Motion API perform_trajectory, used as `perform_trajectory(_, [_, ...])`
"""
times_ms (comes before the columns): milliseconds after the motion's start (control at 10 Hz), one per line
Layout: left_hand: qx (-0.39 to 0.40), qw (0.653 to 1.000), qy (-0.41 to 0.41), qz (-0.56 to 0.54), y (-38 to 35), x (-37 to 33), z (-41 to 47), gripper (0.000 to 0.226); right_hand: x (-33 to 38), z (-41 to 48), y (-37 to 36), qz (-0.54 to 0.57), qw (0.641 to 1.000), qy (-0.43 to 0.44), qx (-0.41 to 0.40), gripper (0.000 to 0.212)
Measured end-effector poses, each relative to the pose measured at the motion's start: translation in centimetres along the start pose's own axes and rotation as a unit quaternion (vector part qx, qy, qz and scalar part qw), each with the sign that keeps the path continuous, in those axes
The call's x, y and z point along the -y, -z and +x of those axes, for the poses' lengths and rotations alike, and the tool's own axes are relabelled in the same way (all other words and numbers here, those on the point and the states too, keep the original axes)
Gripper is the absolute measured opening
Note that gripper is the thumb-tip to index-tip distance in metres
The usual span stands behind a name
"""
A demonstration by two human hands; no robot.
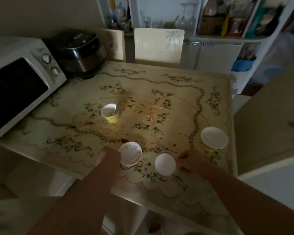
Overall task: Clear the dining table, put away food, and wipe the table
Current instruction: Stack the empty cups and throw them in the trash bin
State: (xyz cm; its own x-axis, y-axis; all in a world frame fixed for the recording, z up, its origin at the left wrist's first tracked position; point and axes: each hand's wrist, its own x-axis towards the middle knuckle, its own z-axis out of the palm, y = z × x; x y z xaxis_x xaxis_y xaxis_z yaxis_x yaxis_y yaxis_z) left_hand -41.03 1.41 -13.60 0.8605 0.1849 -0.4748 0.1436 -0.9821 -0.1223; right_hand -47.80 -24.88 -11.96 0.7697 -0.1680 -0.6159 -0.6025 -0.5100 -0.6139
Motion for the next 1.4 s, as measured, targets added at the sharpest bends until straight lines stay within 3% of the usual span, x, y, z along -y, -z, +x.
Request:
perform_trajectory(100, [0.025, 1.0, 0.001, 0.009, 0.4, 0.3, 0.5, 0.04, 1.2, 0.0, -1.1, 0.023, 1.0, -0.011, -0.002, 0.006])
perform_trajectory(400, [0.029, 0.988, 0.051, -0.14, -1.1, 1.0, 2.4, 0.051, 5.8, 1.6, -4.7, 0.116, 0.993, -0.016, -0.002, 0.008])
perform_trajectory(500, [0.029, 0.952, 0.106, -0.285, -0.3, 1.1, 2.6, 0.049, 7.0, 2.1, -6.1, 0.128, 0.992, -0.024, 0.0, 0.011])
perform_trajectory(600, [0.006, 0.958, 0.103, -0.268, -0.7, 1.7, 3.3, 0.049, 7.8, 2.7, -7.4, 0.13, 0.991, -0.026, 0.005, 0.008])
perform_trajectory(800, [0.016, 0.959, 0.086, -0.271, -0.6, 2.6, 3.3, 0.026, 7.8, 3.2, -8.8, 0.119, 0.993, -0.015, 0.02, 0.02])
perform_trajectory(1000, [0.009, 0.946, 0.059, -0.32, 0.7, 2.5, 3.4, 0.035, 6.6, 2.9, -8.0, 0.159, 0.987, -0.013, -0.018, 0.022])
perform_trajectory(1200, [0.013, 0.945, 0.032, -0.325, 1.2, 0.0, 1.0, 0.019, 5.2, 2.3, -6.7, 0.267, 0.962, -0.021, 0.046, 0.016])
perform_trajectory(1300, [0.019, 0.947, 0.018, -0.319, 1.5, -1.6, -0.2, 0.026, 4.0, 1.9, -5.7, 0.323, 0.944, -0.023, 0.063, 0.028])
perform_trajectory(1400, [0.029, 0.956, -0.011, -0.293, 1.6, -3.3, -1.4, 0.02, 2.7, 0.9, -4.2, 0.36, 0.928, -0.043, 0.085, 0.031])
